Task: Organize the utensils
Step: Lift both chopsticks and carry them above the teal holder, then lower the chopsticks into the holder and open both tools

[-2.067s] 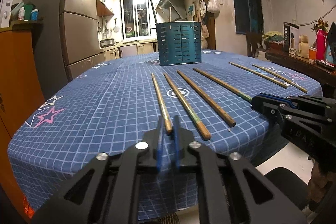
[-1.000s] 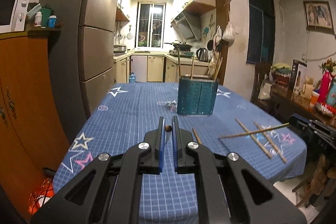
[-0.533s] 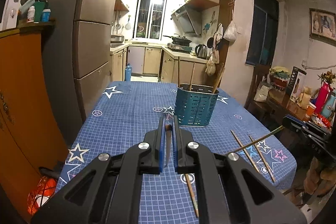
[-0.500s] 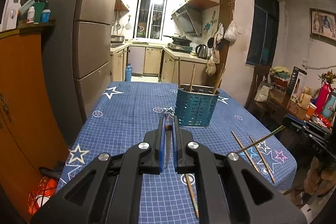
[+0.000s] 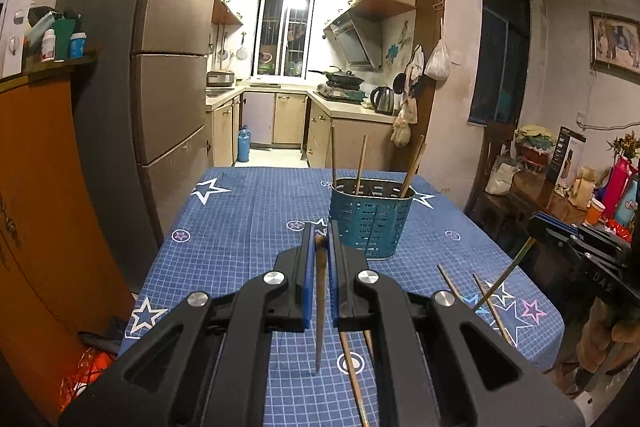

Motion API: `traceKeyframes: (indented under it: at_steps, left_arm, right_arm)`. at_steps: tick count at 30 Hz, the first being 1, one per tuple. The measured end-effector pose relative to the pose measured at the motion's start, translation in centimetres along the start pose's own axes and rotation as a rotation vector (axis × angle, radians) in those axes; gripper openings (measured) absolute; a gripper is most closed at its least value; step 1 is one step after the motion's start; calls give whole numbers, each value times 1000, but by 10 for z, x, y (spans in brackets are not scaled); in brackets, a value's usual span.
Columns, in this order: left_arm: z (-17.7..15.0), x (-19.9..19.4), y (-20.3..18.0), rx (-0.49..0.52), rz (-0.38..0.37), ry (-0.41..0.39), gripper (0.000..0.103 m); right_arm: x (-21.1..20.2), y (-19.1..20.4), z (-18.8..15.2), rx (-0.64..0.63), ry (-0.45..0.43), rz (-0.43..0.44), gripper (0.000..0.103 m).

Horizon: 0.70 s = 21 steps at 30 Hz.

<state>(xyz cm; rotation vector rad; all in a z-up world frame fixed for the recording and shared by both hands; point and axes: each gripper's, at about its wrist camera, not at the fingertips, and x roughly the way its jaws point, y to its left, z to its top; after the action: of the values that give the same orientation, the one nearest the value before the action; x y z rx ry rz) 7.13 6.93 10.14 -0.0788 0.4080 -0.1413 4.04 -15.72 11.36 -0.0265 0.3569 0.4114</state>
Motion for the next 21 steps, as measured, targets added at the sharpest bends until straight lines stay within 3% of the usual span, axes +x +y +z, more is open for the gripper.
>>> traceKeyframes:
  at_steps: [21]
  left_arm:
    - [31, 24, -18, 55, 10, -7, 5]
  right_arm:
    - [17, -18, 38, 37, 34, 11, 8]
